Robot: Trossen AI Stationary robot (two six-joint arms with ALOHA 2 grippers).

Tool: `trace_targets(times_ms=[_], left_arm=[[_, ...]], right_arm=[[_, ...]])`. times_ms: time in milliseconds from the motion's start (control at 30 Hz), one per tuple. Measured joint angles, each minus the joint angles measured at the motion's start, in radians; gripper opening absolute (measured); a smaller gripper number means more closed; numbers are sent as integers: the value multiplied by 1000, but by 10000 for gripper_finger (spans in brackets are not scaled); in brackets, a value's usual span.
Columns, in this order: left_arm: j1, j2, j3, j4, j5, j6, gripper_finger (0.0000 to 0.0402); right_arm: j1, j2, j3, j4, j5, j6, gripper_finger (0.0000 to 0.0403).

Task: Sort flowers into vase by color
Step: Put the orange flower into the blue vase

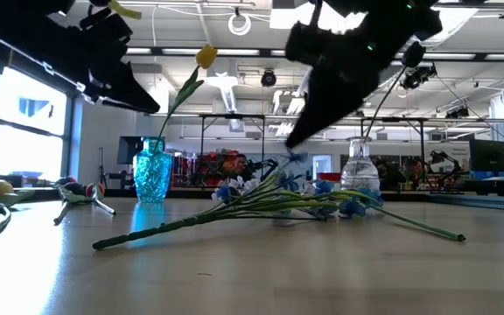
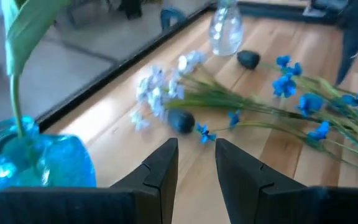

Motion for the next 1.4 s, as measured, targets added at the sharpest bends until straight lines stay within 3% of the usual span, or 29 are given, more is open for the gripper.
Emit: trace_targets(times_ms=[167, 300, 467, 567, 700, 867, 1000, 1100, 1400], left_arm=[[41, 1, 165, -419, 102, -220, 96], [52, 0, 243, -659, 152, -449, 96], [-7, 6, 207, -735, 264, -729, 96], [-94, 26, 161, -731, 268, -908, 96], [-215, 68, 136, -735, 259, -1110, 96], [-324, 100, 137, -730, 237, -1211, 96], [-357, 125, 137, -729, 150, -1254, 96], [-351, 148, 137, -724, 108, -1253, 96], [-291, 227, 137, -702, 63, -1180, 96]], right_arm=[[-26, 0, 21, 149, 0, -251, 186], [-39, 0, 21, 227, 0, -268, 186], [-32, 0, 21, 241, 2, -200, 186], [-5, 0, 21, 210, 0, -183, 186], [51, -21, 19, -49, 16, -141, 186], [134, -91, 19, -340, 161, 94, 186], [217, -134, 19, -455, 304, 265, 186], [285, -137, 19, -498, 392, 386, 186], [388, -137, -125, -428, 418, 614, 186]])
